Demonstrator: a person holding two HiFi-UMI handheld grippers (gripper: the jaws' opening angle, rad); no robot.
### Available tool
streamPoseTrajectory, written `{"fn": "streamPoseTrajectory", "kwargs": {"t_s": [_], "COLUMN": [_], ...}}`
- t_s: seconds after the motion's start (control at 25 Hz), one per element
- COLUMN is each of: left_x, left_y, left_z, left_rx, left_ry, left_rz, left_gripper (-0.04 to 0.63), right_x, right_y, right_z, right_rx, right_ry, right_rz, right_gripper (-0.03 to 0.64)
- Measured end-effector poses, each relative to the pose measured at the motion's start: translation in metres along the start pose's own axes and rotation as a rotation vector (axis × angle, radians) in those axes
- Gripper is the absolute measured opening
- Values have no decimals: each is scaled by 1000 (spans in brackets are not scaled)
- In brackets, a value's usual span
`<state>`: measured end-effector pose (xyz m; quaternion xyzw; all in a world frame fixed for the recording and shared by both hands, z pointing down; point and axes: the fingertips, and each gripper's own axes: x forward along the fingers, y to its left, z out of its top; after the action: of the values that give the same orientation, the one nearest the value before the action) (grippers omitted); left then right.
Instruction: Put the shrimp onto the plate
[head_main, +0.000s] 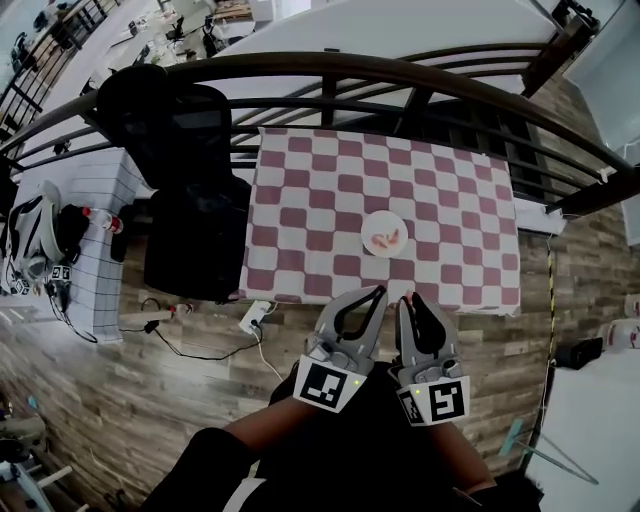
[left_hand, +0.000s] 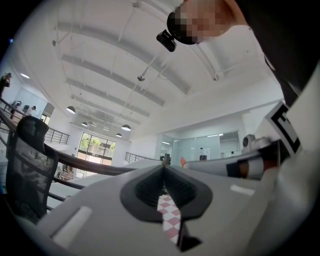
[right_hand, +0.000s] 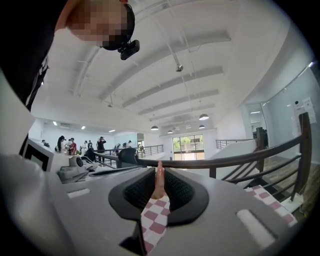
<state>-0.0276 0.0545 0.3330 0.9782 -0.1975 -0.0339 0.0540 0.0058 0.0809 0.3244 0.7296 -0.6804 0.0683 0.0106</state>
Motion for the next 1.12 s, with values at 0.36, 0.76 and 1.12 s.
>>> {"fn": "streamPoseTrajectory", "kwargs": {"t_s": [0.36,0.76,1.12], "left_x": [23,50,84], "left_y": [26,47,76], "left_z": [-17,-49,-60], "left_rx": [-58,-81,-30], "left_ry": [43,119,140], "left_rz": [-5,27,84], "left_gripper": [6,6,6], "right_x": [33,50,106], "right_y": [-11,-41,-77], "right_z": [-9,-37,-45], "right_rx": [17,84,92], "right_ry": [57,126,144], "right_rz": [-6,-8,62], "right_gripper": [57,57,57]}}
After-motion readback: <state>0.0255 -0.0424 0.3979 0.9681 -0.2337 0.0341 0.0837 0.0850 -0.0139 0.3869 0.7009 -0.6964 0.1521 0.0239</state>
